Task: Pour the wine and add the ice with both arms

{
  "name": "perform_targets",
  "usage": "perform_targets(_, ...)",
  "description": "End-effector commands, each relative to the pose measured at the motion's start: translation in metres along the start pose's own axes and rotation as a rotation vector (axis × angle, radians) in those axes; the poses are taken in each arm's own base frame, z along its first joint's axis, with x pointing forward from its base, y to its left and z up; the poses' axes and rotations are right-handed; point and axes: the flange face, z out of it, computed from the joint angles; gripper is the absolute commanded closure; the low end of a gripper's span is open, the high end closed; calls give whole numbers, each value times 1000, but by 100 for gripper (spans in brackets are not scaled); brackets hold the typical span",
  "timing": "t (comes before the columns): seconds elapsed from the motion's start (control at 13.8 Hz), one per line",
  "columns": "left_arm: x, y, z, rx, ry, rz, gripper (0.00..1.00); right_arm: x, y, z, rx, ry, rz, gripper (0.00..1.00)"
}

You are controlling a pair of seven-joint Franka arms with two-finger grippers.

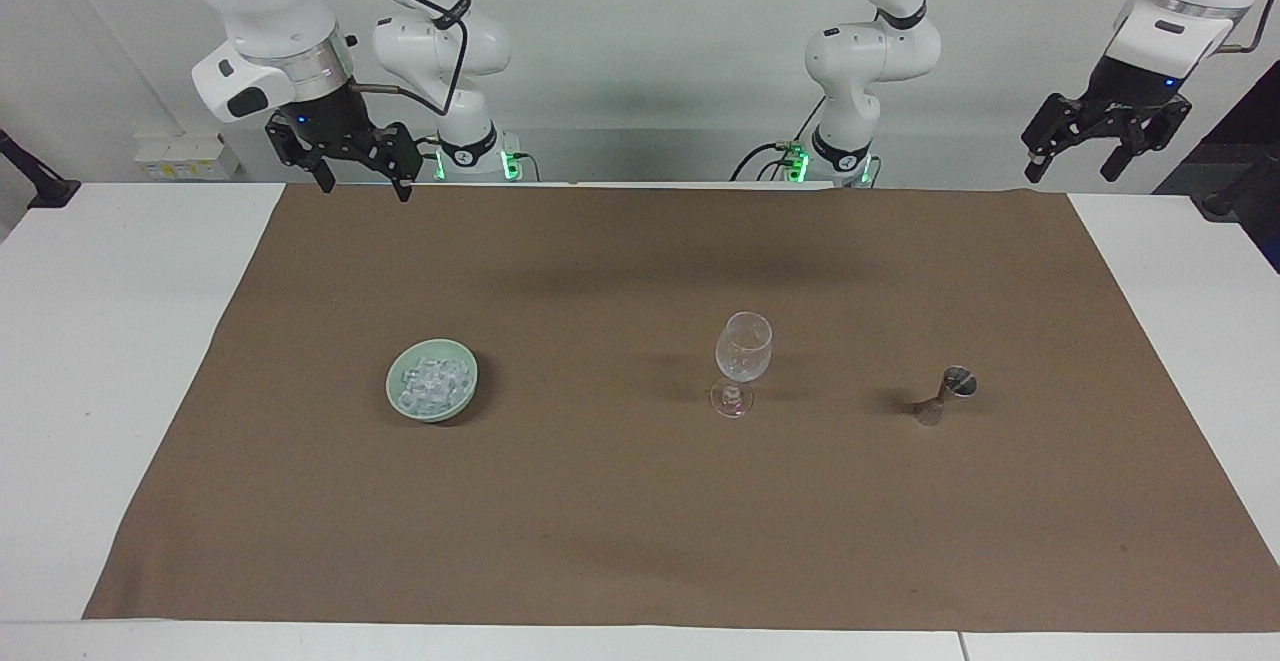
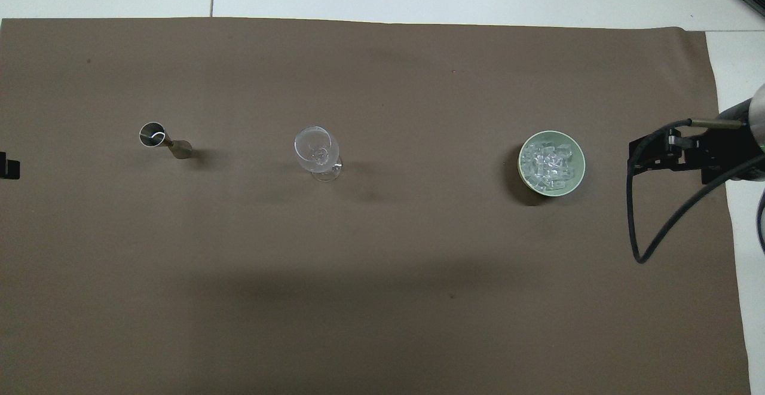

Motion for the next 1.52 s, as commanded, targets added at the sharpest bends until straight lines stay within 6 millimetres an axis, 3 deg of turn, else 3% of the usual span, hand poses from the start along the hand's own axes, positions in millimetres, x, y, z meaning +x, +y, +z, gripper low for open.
perform_targets(0.0,12,-5,13,10,-18,-14,0,3,3,-2,21,-5,-13,0)
perform_targets(1.45,18,3,12,-8,7,10,0,2,2,-2,21,-5,-14,0)
